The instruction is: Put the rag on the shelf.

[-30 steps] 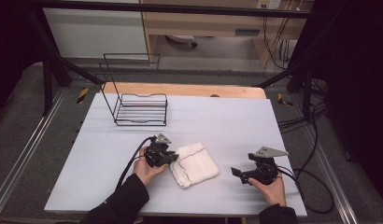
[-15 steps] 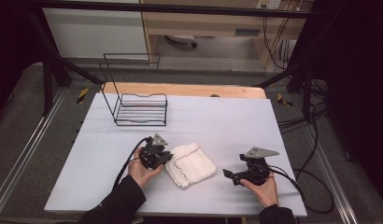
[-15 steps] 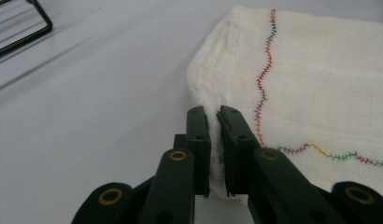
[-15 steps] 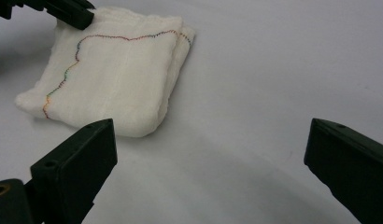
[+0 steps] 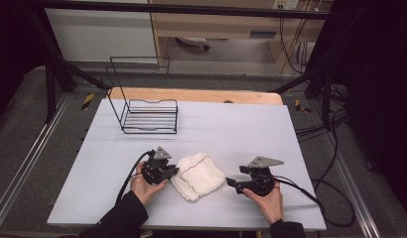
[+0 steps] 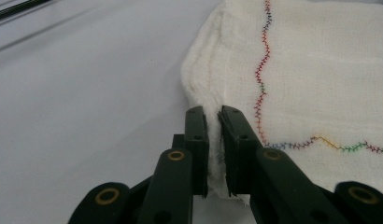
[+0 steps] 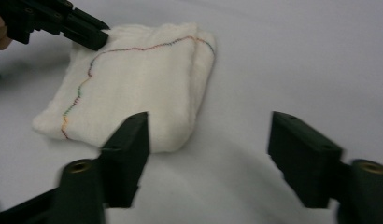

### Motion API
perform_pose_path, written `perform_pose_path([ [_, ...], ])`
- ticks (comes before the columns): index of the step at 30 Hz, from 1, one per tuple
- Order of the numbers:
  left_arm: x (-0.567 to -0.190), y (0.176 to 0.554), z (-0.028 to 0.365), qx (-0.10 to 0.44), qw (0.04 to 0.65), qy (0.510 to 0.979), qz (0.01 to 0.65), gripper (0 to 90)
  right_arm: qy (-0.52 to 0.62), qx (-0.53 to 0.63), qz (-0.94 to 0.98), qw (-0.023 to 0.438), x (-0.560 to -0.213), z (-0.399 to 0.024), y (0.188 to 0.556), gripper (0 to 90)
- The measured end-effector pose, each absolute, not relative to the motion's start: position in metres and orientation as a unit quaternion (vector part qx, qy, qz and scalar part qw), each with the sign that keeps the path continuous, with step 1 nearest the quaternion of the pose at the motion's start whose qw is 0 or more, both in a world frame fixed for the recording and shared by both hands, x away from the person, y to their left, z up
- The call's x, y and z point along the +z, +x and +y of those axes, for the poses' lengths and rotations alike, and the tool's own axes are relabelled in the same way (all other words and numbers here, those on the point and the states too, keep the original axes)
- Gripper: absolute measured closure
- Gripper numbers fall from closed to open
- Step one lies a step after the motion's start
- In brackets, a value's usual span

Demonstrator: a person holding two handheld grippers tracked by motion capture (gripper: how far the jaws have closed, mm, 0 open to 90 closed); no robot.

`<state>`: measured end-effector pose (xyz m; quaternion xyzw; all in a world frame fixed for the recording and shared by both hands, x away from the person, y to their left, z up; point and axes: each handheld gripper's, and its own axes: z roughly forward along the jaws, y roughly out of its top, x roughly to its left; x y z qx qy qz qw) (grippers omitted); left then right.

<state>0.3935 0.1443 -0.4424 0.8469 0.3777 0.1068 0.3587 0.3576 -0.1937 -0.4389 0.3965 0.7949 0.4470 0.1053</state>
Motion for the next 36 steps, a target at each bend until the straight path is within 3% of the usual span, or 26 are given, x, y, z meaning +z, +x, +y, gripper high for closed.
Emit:
perform_pose_path([
  [14,-0.439,0.399,0.143,0.092,0.376,0.838,0.385,80.7,0.402,0.417,0.811,0.078,-0.442,-0.165,0.366,85.8],
  [19,-0.430,0.400,0.133,0.068,0.401,0.831,0.380,80.5,0.404,0.427,0.806,0.065,-0.431,-0.177,0.352,86.5],
  [26,-0.441,0.411,0.104,0.075,0.375,0.846,0.372,78.3,0.431,0.405,0.804,0.058,-0.435,-0.196,0.342,87.0],
  [31,-0.443,0.415,0.108,0.095,0.379,0.843,0.370,60.9,0.435,0.385,0.811,0.066,-0.439,-0.197,0.342,85.0],
  [34,-0.443,0.415,0.117,0.098,0.379,0.842,0.372,53.0,0.426,0.399,0.807,0.085,-0.438,-0.197,0.341,68.5],
  [36,-0.447,0.419,0.119,0.086,0.374,0.843,0.376,50.4,0.426,0.407,0.803,0.096,-0.439,-0.197,0.343,63.6],
])
